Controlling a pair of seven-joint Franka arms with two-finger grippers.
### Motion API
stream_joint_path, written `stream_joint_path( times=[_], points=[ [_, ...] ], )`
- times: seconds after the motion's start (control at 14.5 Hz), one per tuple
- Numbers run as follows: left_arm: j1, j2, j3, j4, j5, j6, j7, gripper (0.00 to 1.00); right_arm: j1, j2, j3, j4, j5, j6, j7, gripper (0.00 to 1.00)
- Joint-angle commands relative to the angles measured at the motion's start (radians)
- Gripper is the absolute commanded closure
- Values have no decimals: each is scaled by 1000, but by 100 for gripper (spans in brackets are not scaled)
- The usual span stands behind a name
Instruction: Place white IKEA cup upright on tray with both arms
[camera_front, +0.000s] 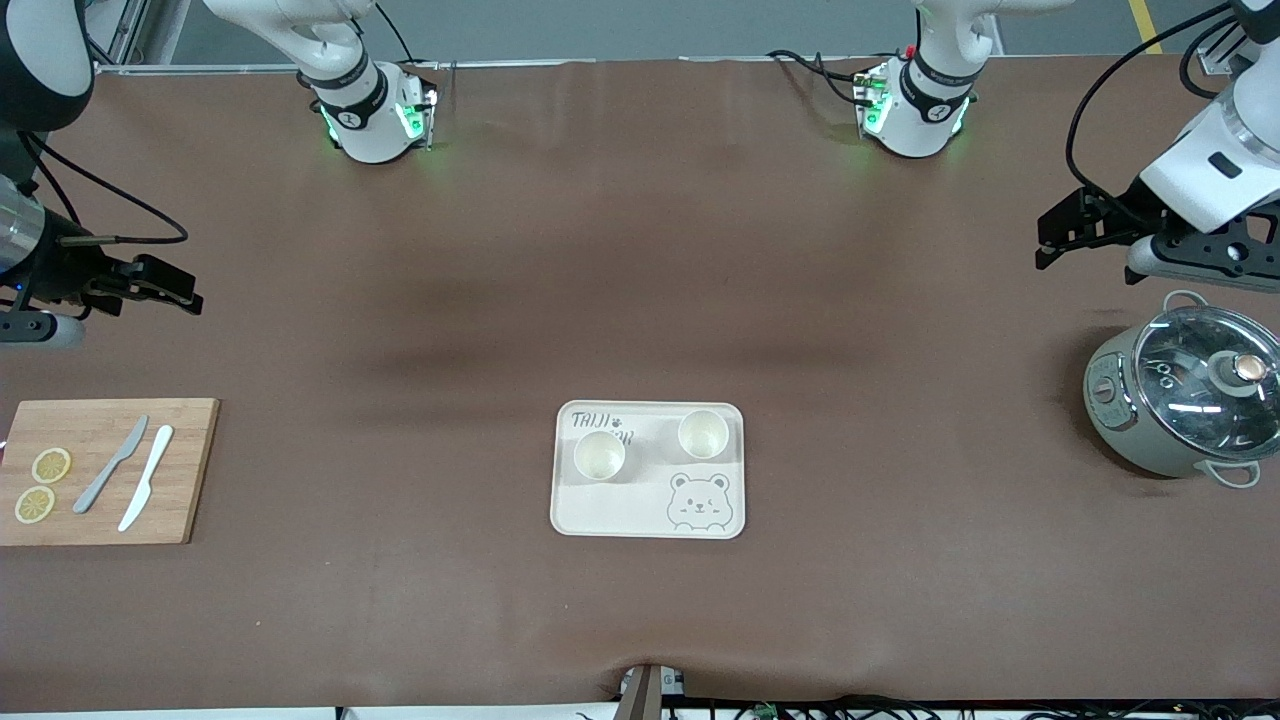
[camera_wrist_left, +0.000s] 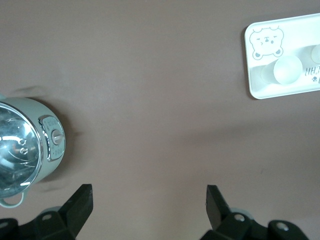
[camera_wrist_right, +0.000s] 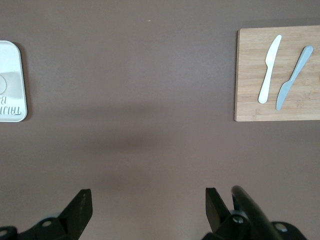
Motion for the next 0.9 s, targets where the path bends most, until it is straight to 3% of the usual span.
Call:
stream_joint_path(
  times=[0.0,0.83],
  points=[
    [7,1,-3,65,6,-74,-3,0,-18,-11,19,-15,-25,28,-14,0],
    [-2,37,-3,76,26,-76,2,0,-19,12,19,35,-59,26,-13,0]
  ],
)
